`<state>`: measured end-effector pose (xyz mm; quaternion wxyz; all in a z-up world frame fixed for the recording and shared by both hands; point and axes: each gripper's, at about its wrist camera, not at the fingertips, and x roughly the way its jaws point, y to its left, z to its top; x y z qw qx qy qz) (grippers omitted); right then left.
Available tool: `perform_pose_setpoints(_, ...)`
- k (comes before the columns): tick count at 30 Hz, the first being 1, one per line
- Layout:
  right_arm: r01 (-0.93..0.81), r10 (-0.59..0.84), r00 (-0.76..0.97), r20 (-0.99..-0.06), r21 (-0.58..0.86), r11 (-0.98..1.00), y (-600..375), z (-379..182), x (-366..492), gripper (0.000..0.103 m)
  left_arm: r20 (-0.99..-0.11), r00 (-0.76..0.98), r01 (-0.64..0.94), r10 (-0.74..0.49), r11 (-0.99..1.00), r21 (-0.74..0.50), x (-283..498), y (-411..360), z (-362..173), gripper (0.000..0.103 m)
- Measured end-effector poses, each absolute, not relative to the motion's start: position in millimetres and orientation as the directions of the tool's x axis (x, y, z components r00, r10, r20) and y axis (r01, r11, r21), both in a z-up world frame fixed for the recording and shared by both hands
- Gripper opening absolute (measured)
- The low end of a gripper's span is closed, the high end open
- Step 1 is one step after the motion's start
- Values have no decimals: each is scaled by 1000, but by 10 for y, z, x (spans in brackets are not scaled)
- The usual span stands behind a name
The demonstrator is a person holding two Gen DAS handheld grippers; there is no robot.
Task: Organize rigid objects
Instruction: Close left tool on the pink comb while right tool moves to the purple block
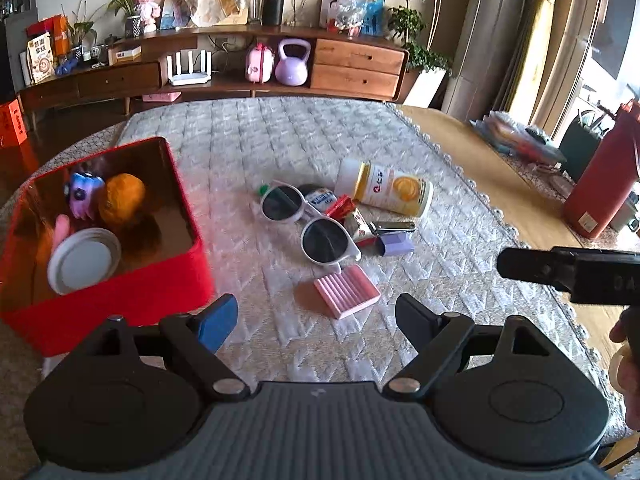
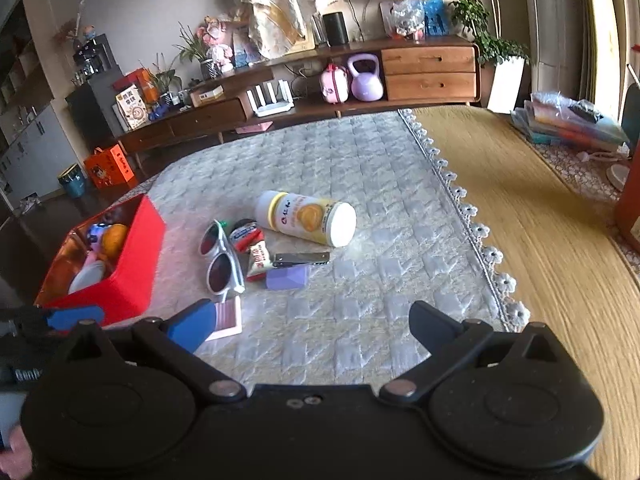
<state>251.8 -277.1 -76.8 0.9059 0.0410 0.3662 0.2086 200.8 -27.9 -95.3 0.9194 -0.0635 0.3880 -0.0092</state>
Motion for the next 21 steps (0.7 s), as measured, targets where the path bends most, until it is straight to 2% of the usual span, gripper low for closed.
perform_pose_setpoints(8,-367,386,621,-682,181,912,-2588,-934,2894,103,-722,690,-39,-54,993,-111,2246,-476,-1173,86)
perform_pose_setpoints(21,-443,396,537,-745,150,884,-2245,-1195,3260,93,-755,656,-85,-20,991,-99,2565,-577,-1495,86)
